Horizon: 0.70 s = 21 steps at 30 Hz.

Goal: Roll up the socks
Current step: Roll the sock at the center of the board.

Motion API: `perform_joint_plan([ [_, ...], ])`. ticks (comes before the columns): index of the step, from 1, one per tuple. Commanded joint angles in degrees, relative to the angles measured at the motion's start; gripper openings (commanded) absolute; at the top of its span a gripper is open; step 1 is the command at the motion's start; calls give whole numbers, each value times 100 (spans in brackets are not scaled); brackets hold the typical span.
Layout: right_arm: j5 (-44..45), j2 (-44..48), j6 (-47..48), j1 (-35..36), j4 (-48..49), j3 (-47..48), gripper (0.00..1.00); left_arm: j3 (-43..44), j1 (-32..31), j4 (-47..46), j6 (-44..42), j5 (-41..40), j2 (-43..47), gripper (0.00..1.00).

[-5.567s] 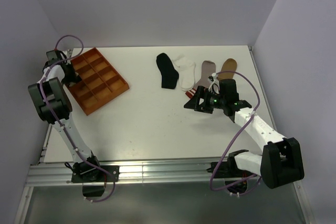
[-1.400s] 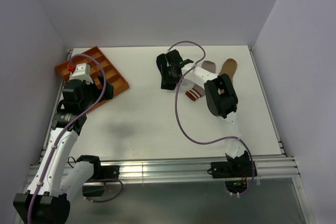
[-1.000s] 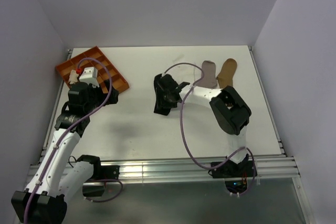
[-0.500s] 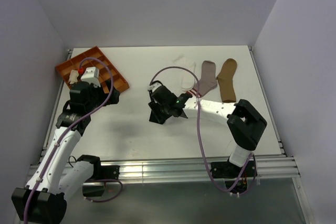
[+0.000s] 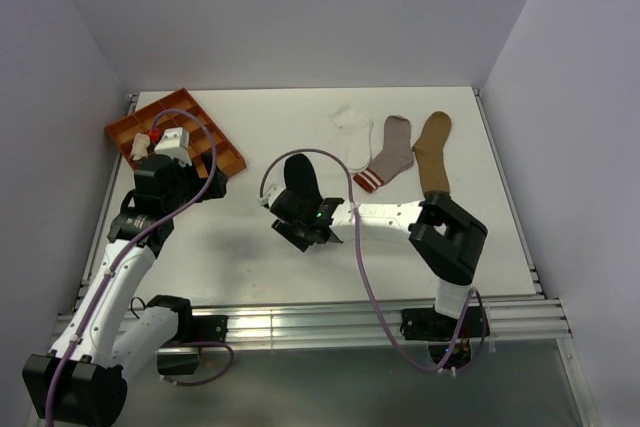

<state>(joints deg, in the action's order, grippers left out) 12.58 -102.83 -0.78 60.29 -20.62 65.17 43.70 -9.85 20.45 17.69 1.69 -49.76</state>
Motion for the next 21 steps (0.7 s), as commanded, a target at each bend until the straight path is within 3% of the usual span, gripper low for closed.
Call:
perform_joint_plan([
  [1,271,-185,280,123,234,-30,54,130,-26,-120,-38,-90,-16,98],
  [17,526,-686,315,264,269,-74,48,139,-17,-111,-38,-117,-78,97],
  [21,587,-827,192,290,217,13,39,156,-17,-111,-29,-125,-96,98],
])
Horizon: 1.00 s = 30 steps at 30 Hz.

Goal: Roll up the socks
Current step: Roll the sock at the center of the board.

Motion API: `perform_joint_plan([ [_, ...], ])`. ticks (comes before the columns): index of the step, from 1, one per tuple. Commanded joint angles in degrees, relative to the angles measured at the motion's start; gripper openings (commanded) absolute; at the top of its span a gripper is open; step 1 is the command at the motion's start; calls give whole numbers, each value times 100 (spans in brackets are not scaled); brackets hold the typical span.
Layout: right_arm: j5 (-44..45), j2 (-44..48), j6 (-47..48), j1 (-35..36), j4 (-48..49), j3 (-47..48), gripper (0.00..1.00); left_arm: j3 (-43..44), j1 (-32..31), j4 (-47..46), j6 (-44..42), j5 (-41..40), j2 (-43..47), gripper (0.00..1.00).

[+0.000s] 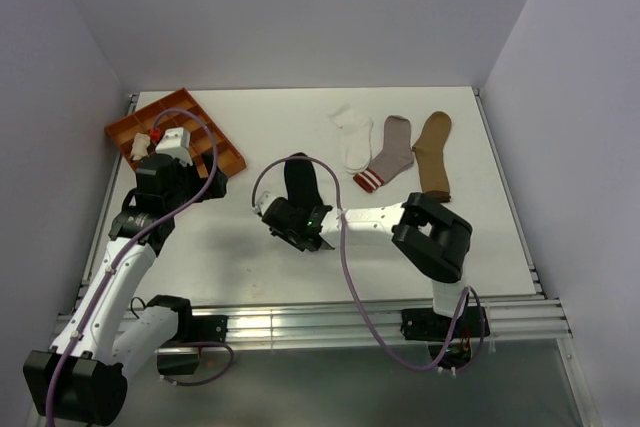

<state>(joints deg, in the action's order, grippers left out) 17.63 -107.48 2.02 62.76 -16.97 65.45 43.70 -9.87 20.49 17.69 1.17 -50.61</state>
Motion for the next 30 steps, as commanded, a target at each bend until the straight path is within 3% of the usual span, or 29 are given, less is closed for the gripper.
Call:
perform_joint_plan([
  [1,92,-396,-105,52,-149,3,38,147,-15,-115,-29,-82,-10,97],
  [8,-92,-572,-500,61,-315,363,0,139,-15,-124,-12,-64,-37,98],
  [16,-1146,-660,-1124,-71,-140,671,0,42,-24,-265,401,155,-19,97],
  [23,-2822,-590,-1827,-519,491,504,0,-72,-59,-63,1156,208,60,96],
  [30,-4300,-572,-2373,-1152,1231,179,0,-722,-235,-265,2035,340,-80,96],
])
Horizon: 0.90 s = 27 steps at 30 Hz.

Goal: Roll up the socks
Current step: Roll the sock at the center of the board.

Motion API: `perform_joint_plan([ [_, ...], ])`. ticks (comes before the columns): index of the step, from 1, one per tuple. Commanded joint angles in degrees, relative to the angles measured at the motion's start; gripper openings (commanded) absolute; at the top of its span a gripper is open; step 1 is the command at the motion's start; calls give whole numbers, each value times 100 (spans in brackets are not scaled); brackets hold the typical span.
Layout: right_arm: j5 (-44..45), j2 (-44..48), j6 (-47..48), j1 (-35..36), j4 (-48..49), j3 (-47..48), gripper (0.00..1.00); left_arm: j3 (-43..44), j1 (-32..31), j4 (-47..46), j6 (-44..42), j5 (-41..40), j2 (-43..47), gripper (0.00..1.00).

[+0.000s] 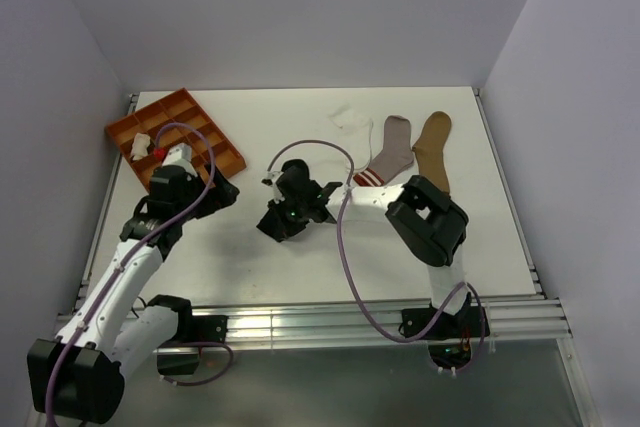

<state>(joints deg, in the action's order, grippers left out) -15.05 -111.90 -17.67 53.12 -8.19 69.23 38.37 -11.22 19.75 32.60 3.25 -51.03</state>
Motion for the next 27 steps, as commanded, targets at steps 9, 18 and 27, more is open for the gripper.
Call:
perform_joint_plan([
  [9,-2054,-341,-957,-733,1091,-481,0,-786,-398,-1025,1476,361,-601,92],
  [18,-2520,-623,-1300,-970,1478,-551,0,-1244,-697,-1834,2137,475,-1339,72],
  [27,-2600,-649,-1309,-1023,1408,-507,0,-1498,-723,-1509,2075,352,-1463,46],
])
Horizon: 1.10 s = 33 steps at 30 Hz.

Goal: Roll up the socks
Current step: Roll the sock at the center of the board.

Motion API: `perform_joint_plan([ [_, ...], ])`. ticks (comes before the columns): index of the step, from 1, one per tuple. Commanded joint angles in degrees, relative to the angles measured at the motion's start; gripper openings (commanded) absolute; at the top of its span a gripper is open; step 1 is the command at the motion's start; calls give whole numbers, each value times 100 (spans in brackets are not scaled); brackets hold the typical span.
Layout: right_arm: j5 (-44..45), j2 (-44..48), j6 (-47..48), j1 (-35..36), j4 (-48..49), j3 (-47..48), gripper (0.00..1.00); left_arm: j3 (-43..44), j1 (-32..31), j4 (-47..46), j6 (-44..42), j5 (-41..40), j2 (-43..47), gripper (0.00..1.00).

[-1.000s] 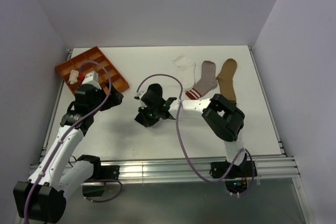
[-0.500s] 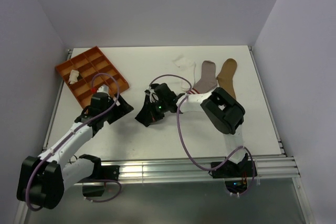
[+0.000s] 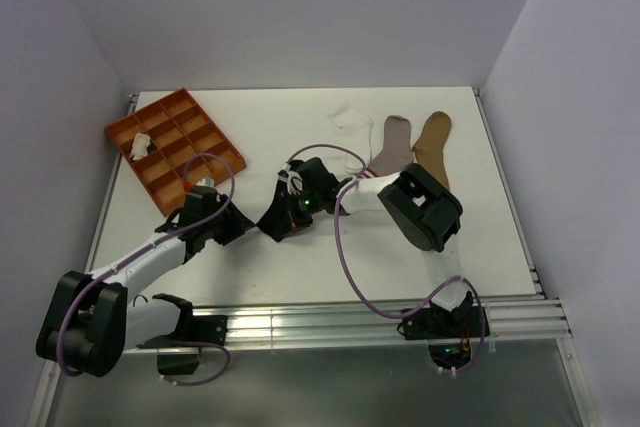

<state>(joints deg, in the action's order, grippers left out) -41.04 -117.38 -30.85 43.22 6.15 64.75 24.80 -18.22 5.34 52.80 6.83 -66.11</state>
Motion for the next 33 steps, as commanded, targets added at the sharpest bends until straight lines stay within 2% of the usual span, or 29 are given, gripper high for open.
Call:
perform_joint_plan([
  [1,-18,-109,9,-33,-9,-50,0,-177,-24,-60,55,-6,45,44],
  [16,-19,-197,9,-33,-132,73,0,-247,-59,-692,-94,389,-667,42],
  [25,87,-215,88,-33,-264,134,0,-458,-68,-1096,345,662,-113,50],
  [29,96,-215,88,-33,-273,134,0,-581,-68,-1193,530,460,238,55],
  [33,148,-206,123,-33,-316,169,0,-546,-68,-1325,653,416,309,55],
])
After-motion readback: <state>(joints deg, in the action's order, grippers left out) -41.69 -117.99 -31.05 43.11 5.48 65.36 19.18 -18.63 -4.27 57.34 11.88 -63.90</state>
